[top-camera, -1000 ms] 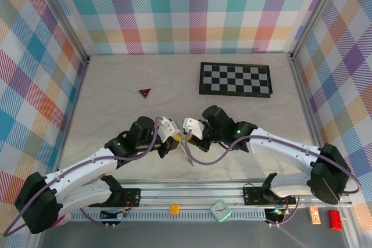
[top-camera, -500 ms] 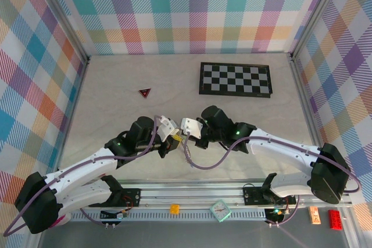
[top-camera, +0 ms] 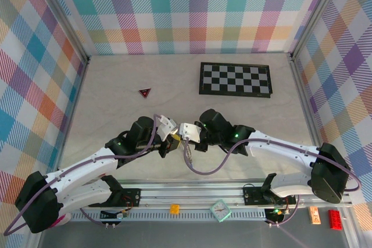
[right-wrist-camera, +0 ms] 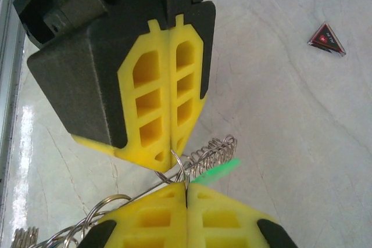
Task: Put the keys on the keyring
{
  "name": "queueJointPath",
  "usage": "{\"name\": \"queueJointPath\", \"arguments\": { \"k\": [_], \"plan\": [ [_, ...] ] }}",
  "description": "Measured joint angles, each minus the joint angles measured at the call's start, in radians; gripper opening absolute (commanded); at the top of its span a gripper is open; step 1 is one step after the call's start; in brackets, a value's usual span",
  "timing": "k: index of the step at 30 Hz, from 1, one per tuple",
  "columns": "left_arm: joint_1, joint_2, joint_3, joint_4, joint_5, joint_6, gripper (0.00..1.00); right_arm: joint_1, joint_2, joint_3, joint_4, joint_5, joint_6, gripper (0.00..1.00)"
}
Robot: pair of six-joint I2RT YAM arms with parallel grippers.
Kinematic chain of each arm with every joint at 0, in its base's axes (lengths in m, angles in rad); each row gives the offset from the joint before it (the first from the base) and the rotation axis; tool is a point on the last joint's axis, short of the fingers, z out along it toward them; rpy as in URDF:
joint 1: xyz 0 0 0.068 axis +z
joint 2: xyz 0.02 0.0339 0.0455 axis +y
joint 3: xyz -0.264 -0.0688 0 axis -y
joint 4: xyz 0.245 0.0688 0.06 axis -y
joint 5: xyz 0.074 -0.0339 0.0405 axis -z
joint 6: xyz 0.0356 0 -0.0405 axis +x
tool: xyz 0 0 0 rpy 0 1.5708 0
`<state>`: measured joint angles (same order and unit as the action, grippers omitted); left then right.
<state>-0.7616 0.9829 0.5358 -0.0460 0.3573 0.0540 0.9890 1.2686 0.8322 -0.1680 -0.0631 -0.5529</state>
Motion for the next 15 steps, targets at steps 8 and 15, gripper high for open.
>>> {"name": "queueJointPath", "arguments": {
  "k": [8,15],
  "plan": [
    [0.0,0.003,0.0,0.0,0.001,-0.013,0.0,0.004,-0.002,-0.01,0.01,0.003,-0.01,0.0],
    [-0.002,0.005,0.0,0.0,0.001,-0.014,0.0,0.016,-0.013,-0.024,0.014,0.027,-0.015,0.0]
  ]
}}
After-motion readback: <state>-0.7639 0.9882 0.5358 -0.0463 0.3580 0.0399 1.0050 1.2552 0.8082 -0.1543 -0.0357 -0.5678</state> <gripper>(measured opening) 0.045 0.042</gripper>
